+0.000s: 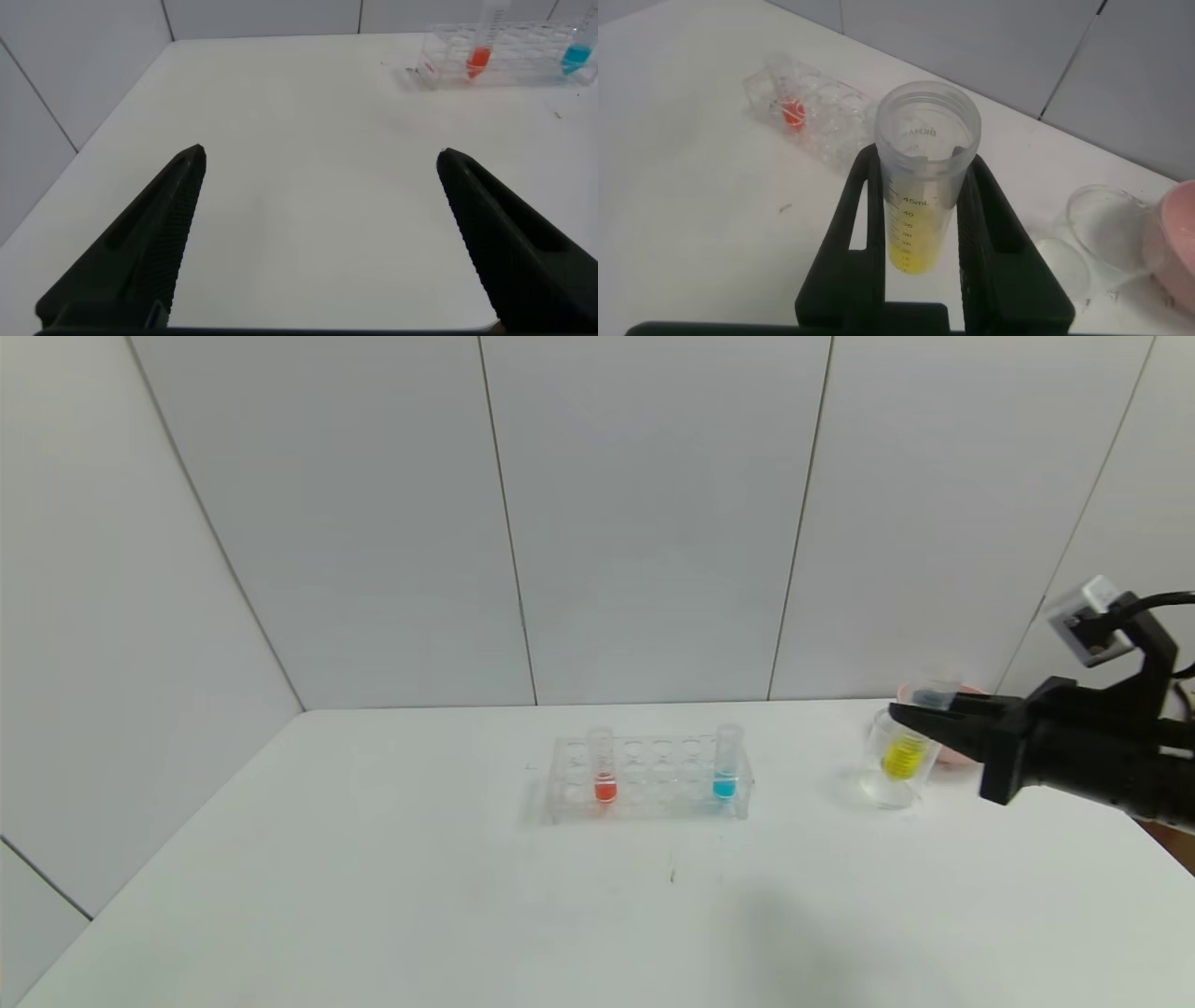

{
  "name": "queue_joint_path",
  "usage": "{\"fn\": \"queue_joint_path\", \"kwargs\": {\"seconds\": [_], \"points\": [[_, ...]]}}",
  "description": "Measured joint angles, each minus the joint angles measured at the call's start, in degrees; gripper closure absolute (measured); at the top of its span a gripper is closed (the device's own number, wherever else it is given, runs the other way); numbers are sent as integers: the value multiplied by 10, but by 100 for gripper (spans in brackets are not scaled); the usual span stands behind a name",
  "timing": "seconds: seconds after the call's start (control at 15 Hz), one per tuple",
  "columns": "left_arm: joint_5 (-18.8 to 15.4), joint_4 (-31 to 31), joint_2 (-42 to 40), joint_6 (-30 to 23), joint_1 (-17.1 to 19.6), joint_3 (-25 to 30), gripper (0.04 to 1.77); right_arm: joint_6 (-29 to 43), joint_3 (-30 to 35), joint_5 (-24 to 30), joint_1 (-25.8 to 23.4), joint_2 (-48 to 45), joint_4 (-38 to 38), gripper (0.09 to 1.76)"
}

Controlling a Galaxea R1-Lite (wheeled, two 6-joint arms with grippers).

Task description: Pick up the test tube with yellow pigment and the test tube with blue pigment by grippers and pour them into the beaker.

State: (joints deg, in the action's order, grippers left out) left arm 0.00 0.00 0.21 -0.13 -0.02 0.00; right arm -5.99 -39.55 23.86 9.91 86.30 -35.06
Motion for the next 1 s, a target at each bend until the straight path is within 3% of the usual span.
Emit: {"fn": "queue_joint_path", "kwargs": {"seconds": [0.2, 0.4, 0.67, 1.0], "points": [[0, 0, 0, 0, 0, 0, 5, -78, -22, 134, -144, -31, 87, 134], [0, 0, 0, 0, 0, 0, 5, -185, -66, 185, -241, -7, 131, 134], [0, 0, 0, 0, 0, 0, 5, -269, -164, 188, -295, 75, 163, 134], [0, 0, 0, 0, 0, 0, 5, -380, -331, 153, -305, 155, 370, 134]]}}
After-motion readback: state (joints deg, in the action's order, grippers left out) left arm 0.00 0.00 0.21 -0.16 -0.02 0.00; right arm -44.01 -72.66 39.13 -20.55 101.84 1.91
